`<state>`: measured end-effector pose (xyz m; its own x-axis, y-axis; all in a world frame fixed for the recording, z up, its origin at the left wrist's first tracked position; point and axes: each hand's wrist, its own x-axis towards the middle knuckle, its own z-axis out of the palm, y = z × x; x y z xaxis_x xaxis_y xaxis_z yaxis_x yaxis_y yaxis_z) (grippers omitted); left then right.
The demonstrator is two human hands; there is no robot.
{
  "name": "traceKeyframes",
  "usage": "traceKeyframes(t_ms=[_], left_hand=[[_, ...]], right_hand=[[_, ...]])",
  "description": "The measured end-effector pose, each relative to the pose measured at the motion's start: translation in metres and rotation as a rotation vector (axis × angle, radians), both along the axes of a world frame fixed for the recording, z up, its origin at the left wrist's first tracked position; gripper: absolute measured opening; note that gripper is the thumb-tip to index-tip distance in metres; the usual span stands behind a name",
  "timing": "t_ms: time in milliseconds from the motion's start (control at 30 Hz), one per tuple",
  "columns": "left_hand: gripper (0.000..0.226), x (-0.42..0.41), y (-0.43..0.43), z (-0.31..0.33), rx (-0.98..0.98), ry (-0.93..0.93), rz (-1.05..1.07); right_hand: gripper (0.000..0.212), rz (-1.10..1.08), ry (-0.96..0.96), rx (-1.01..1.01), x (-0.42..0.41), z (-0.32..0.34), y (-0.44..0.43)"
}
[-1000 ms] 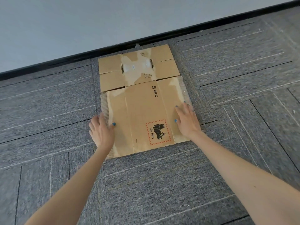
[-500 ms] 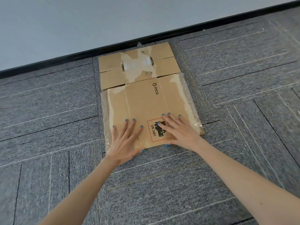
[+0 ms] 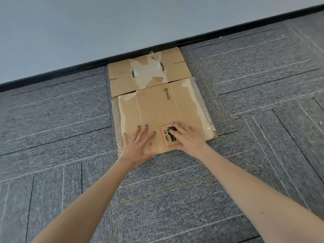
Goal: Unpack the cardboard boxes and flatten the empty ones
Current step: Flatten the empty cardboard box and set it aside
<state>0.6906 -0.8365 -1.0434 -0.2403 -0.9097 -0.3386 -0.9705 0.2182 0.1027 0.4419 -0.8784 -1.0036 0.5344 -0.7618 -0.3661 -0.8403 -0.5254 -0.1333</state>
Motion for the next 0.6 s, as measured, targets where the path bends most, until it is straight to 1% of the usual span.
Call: traceKeyframes(t_ms=[133, 200, 233, 333, 500, 600], left_hand=[[0.085, -0.01, 0.007, 0.036, 0.011, -0.018, 0.002], [0.08, -0.014, 0.014, 0.06, 0.004, -0.01, 0.015], [0.073, -0.015, 0.018, 0.073, 0.01, -0.011, 0.026], [0.055, -0.02, 0.035, 0.123, 0.02, -0.012, 0.05], [0.045, -0.028, 0.071, 0.225, -0.079, 0.044, 0.081], [0.043, -0.037, 0.098, 0.283, -0.056, 0.025, 0.065]], right_hand=[[0.063, -0.019, -0.058, -0.012, 0.011, 0.025, 0.018], [0.059, -0.059, -0.068, -0.003, 0.011, 0.046, 0.029], [0.058, -0.073, -0.066, 0.001, 0.01, 0.059, 0.036], [0.054, -0.096, -0.05, -0.012, 0.005, 0.108, 0.06], [0.045, -0.16, -0.106, -0.032, 0.007, 0.204, 0.092], [0.04, -0.158, -0.109, -0.043, 0.003, 0.259, 0.118]])
